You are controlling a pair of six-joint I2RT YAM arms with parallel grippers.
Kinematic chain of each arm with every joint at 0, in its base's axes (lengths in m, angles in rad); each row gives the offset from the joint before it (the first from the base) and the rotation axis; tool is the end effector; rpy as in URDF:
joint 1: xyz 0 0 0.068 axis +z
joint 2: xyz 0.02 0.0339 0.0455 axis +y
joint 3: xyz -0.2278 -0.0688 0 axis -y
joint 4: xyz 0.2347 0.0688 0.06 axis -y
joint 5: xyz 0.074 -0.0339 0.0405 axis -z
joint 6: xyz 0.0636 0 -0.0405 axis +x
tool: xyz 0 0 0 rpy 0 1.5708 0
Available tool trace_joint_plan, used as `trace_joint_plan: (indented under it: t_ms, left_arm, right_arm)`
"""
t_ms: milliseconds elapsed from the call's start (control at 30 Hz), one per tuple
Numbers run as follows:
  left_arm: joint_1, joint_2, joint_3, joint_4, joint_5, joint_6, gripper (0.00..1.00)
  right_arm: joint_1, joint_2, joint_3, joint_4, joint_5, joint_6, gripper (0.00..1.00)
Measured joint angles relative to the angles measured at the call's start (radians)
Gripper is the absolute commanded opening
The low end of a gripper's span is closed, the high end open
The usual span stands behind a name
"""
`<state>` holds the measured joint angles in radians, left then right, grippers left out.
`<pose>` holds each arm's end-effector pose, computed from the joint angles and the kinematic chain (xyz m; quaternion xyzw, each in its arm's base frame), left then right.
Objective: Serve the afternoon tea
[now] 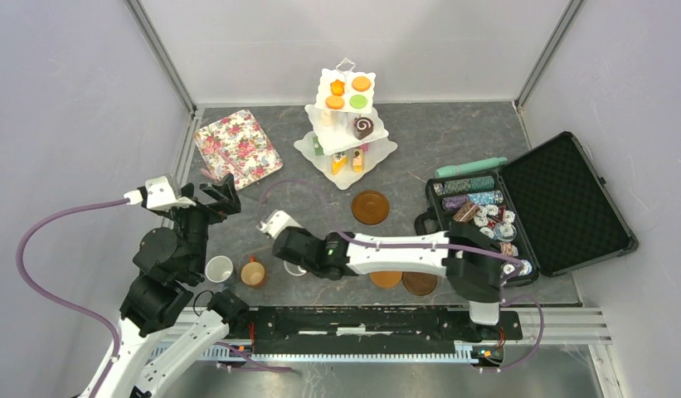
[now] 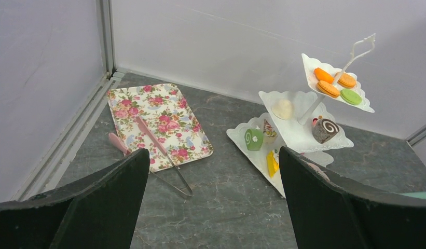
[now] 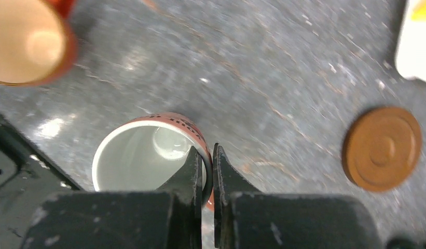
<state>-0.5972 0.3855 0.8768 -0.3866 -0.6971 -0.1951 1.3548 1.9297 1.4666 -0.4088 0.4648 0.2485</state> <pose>0.1136 -0.0279 0.3756 -0.1231 0.6669 -0.0587 0.7325 0.1181 0.4051 0.1754 -0.4133 0.8194 0.0889 0.3872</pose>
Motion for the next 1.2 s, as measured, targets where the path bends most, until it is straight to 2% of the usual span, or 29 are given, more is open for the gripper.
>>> trace_joint_plan:
  t_ms: [133,333,467,633,833,1200]
  left_arm:
    - [0.013,0.013,0.000,0.000,0.004,0.000,1.00]
    - [0.029,0.020,-0.002,0.000,0.021,0.000,1.00]
    - [0.034,0.025,-0.005,0.000,0.027,0.000,1.00]
    - [0.038,0.035,-0.008,0.000,0.045,0.000,1.00]
    - [0.040,0.036,-0.011,0.000,0.047,0.000,1.00]
    - [0.042,0.038,-0.013,0.000,0.053,0.000,1.00]
  right_arm:
    - [-0.066,-0.104,-0.070,-0.059,0.037,0.069,0.00]
    - [-0.266,-0.249,-0.130,-0.138,0.104,0.225,0.00]
    - [-0.396,-0.275,-0.139,-0.185,0.140,0.305,0.00]
    - [-0.496,-0.273,-0.151,-0.219,0.146,0.346,0.00]
    - [-0.571,-0.231,-0.151,-0.224,0.129,0.360,0.00]
    - [-0.592,-0.191,-0.151,-0.210,0.053,0.359,0.00]
